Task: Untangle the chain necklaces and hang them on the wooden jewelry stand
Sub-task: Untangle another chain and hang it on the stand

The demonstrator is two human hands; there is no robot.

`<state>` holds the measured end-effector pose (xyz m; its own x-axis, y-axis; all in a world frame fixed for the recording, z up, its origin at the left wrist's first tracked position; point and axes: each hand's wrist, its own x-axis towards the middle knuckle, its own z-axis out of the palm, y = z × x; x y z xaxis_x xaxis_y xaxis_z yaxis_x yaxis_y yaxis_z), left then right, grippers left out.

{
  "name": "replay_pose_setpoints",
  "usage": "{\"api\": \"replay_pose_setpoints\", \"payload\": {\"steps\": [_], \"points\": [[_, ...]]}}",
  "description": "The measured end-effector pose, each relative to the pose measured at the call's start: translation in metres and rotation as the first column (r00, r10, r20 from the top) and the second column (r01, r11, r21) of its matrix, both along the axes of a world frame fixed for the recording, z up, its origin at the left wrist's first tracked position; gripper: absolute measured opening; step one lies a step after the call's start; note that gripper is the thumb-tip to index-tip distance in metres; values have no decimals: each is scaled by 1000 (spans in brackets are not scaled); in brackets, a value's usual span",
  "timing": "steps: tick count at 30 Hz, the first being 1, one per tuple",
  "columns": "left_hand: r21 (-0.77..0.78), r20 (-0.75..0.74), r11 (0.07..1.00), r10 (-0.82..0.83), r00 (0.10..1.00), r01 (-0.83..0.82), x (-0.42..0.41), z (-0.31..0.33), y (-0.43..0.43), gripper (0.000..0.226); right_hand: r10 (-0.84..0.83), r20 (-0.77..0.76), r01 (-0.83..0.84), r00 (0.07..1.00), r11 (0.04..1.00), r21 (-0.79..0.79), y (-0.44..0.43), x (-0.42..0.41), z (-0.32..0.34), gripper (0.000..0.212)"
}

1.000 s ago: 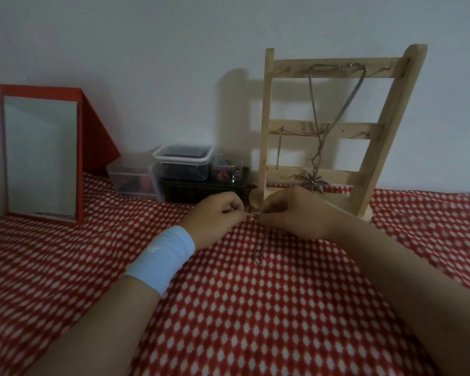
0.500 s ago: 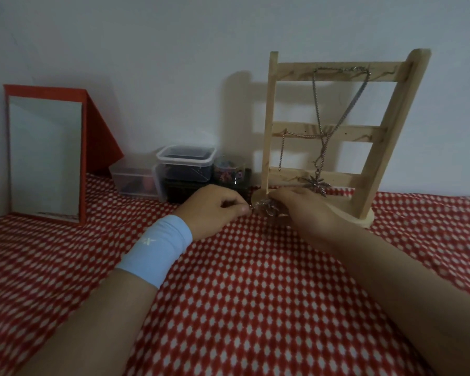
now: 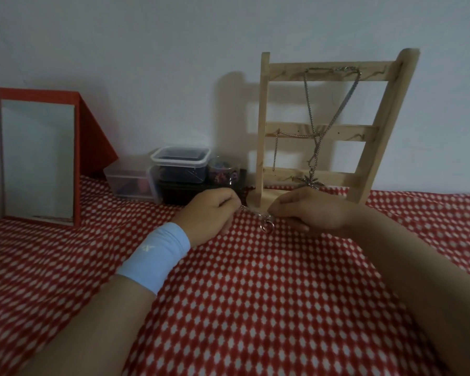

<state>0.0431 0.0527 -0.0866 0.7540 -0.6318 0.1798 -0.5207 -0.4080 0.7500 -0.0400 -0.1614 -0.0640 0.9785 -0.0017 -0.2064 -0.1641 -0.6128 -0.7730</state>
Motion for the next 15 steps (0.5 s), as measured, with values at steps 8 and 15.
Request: {"api": "replay_pose_setpoints", "payload": {"steps": [8, 15], "points": [[109, -22, 994, -29, 999, 31, 7, -17, 0, 37, 85, -4, -83, 996, 961, -265, -9, 2, -4, 17], [215, 301, 969, 49, 952, -118, 10, -31, -1, 26, 76, 371, 186, 926, 764, -618, 4, 5, -17, 25]]}}
